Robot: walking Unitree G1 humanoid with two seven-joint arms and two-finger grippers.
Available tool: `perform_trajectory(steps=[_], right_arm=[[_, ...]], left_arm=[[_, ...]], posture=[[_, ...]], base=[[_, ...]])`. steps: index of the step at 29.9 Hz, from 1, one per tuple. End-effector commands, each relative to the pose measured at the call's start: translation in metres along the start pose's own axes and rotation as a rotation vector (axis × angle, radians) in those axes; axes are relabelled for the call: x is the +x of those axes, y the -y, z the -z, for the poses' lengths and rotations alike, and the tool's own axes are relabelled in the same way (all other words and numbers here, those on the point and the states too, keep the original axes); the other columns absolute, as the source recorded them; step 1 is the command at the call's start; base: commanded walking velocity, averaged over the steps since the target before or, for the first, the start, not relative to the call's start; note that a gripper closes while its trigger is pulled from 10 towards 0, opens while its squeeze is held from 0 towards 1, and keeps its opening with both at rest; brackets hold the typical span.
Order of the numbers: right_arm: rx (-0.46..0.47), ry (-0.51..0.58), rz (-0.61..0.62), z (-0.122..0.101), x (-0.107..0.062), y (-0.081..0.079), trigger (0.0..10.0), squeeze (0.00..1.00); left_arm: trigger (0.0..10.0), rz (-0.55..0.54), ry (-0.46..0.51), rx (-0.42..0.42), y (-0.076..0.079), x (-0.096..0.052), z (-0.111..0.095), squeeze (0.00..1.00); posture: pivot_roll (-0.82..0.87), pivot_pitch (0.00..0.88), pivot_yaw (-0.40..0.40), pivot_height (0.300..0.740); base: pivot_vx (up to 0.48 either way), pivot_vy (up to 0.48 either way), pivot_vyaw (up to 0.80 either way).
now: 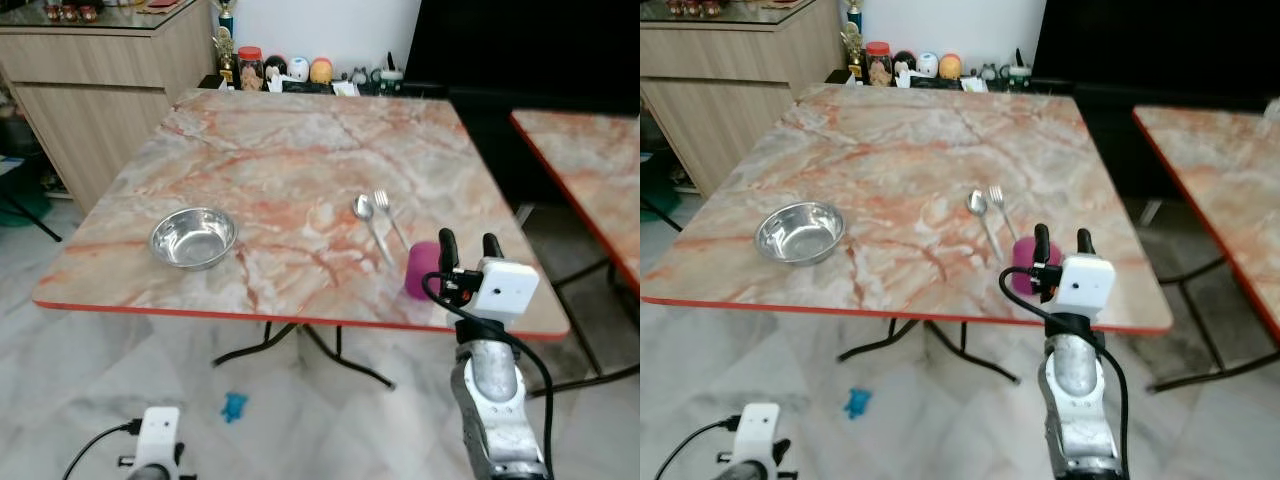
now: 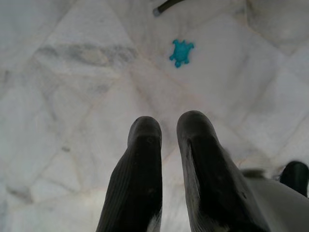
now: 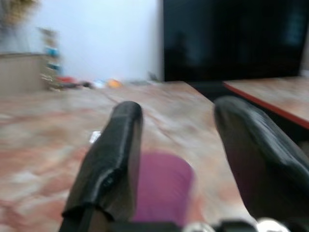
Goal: Setting the table
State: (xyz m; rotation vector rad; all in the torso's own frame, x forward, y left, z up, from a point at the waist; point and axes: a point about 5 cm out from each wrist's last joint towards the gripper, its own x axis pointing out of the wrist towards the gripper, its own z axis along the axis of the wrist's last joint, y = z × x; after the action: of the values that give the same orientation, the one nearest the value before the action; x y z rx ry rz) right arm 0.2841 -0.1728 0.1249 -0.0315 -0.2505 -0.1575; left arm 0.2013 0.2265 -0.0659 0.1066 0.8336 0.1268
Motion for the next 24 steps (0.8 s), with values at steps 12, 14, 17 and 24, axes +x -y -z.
perform_trajectory(steps=[12, 14, 17, 24], right_arm=[[0.019, 0.016, -0.011, -0.0042, 0.0025, -0.0051, 10.0, 0.0], [0.021, 0.016, -0.013, -0.0043, 0.0024, -0.0053, 10.0, 0.0], [0.022, 0.015, -0.015, -0.0039, 0.0022, -0.0057, 10.0, 0.0], [0.022, 0.014, -0.018, -0.0037, 0.0021, -0.0065, 10.0, 0.0]], left_arm=[[10.0, -0.009, -0.006, -0.001, -0.004, -0.0003, 0.001, 0.0], [10.0, -0.009, -0.006, -0.001, -0.0038, -0.0003, 0.0009, 0.0], [10.0, -0.009, -0.005, -0.001, -0.0036, -0.0002, 0.0007, 0.0], [10.0, -0.009, -0.006, 0.0, -0.0038, -0.0002, 0.0007, 0.0]], posture=[[0.11, 0.0, -0.036, 0.74], [0.11, 0.0, -0.036, 0.74], [0.11, 0.0, -0.036, 0.74], [0.11, 0.0, -0.036, 0.74]], base=[[0.0, 0.346, 0.0], [0.0, 0.347, 0.0], [0.0, 0.345, 0.0], [0.0, 0.347, 0.0]])
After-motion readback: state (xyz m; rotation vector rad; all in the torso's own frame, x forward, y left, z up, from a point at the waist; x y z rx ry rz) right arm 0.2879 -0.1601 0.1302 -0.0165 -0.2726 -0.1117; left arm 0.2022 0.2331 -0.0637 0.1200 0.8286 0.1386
